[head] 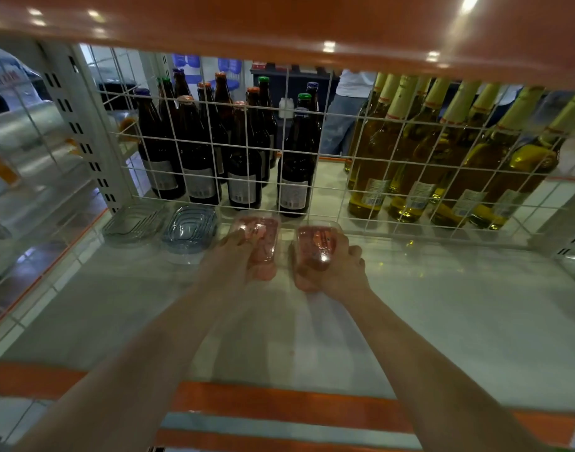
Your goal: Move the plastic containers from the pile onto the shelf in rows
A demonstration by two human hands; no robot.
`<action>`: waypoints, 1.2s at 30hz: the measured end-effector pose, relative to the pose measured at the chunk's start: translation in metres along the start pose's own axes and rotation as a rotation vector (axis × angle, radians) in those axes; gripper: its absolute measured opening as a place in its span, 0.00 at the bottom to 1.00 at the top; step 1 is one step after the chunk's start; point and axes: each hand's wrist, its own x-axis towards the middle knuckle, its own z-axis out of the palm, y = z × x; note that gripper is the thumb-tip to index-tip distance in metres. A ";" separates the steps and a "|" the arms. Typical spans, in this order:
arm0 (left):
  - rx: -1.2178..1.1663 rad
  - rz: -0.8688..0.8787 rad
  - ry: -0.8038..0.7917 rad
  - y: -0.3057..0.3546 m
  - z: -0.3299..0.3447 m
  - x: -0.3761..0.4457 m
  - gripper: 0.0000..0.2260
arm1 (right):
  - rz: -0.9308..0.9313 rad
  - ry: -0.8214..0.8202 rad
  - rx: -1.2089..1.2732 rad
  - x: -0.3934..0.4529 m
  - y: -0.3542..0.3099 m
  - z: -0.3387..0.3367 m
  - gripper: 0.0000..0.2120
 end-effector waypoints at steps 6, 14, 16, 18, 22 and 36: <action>-0.039 0.105 -0.073 -0.033 0.007 0.011 0.25 | -0.036 0.022 0.063 0.004 -0.006 0.007 0.44; -0.024 -0.043 0.051 -0.025 -0.021 -0.001 0.38 | -0.152 0.176 0.140 0.007 -0.030 0.018 0.43; 0.006 -0.053 0.121 -0.031 -0.026 -0.006 0.34 | -0.187 0.176 0.135 0.004 -0.042 0.022 0.45; -0.027 -0.091 0.186 -0.036 -0.032 -0.010 0.29 | -0.250 0.207 0.163 0.002 -0.056 0.029 0.46; -0.026 -0.089 0.205 -0.047 -0.041 -0.018 0.30 | -0.345 0.202 0.175 0.000 -0.076 0.047 0.40; -0.115 -0.114 0.222 -0.074 -0.051 -0.032 0.25 | -0.434 0.091 -0.037 0.016 -0.095 0.064 0.39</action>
